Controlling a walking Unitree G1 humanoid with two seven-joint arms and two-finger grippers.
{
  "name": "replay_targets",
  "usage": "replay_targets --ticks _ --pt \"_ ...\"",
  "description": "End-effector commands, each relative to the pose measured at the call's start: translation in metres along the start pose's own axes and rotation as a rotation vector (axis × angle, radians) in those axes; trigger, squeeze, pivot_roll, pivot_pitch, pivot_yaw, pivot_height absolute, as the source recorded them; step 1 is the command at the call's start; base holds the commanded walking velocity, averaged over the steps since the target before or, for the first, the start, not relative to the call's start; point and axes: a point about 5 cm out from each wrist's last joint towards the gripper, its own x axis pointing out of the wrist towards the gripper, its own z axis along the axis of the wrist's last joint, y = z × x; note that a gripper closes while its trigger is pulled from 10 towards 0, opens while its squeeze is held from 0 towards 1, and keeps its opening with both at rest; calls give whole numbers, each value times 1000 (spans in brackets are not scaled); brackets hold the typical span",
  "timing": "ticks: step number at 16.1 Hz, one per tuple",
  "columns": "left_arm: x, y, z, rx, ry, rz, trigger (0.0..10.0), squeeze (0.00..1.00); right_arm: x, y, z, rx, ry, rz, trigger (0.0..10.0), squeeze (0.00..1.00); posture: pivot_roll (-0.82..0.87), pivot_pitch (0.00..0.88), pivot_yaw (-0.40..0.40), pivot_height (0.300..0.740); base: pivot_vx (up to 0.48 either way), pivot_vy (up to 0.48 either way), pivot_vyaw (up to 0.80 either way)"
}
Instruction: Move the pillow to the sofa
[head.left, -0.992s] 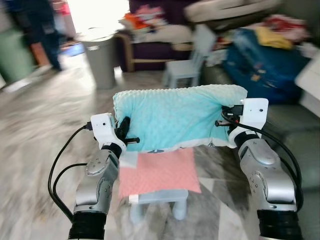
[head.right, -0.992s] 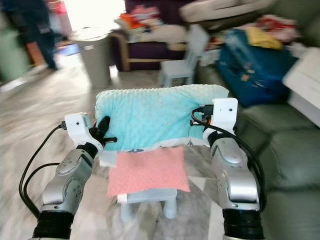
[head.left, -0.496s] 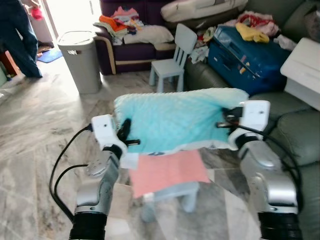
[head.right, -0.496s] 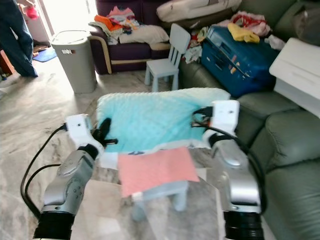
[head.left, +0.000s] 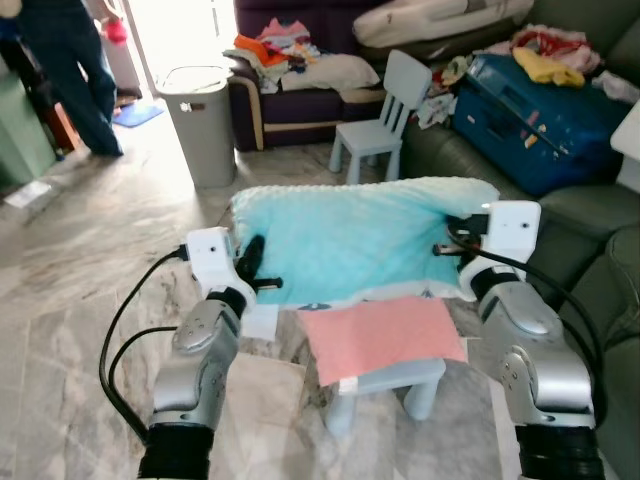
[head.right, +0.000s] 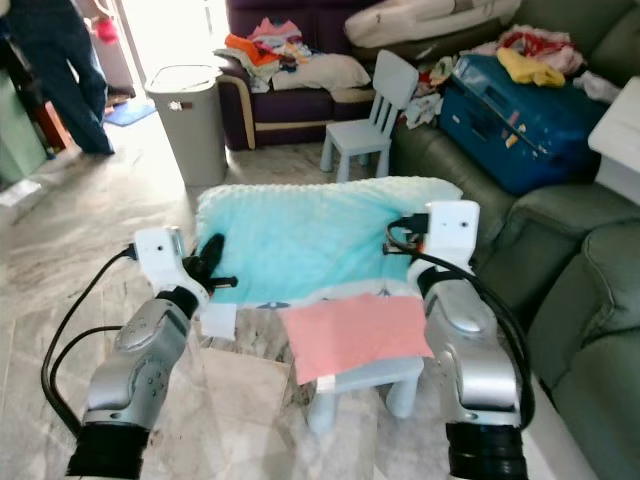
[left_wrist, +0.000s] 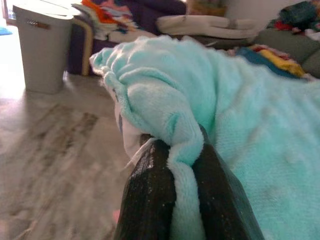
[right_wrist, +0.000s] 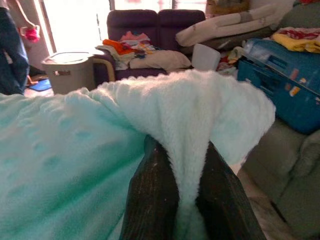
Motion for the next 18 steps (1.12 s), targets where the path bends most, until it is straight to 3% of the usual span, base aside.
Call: replay_targets --ticks 1,5,8,18 --pt "2 -3 7 22 -25 -19 10000 0 0 3 10 -1 -40 10 10000 0 -90 0 12 740 0 0 0" --pt "3 -4 9 18 -29 -35 10000 0 0 3 9 -2 -33 9 10000 0 -92 0 12 740 0 0 0" --pt "3 -4 9 16 -30 -41 10000 0 0 3 9 -5 -28 8 10000 0 -94 0 12 740 174 0 -538" --pt "1 -4 6 10 -23 -48 10000 0 0 2 9 -8 -29 11 10000 0 -97 0 10 740 282 -247 -546"
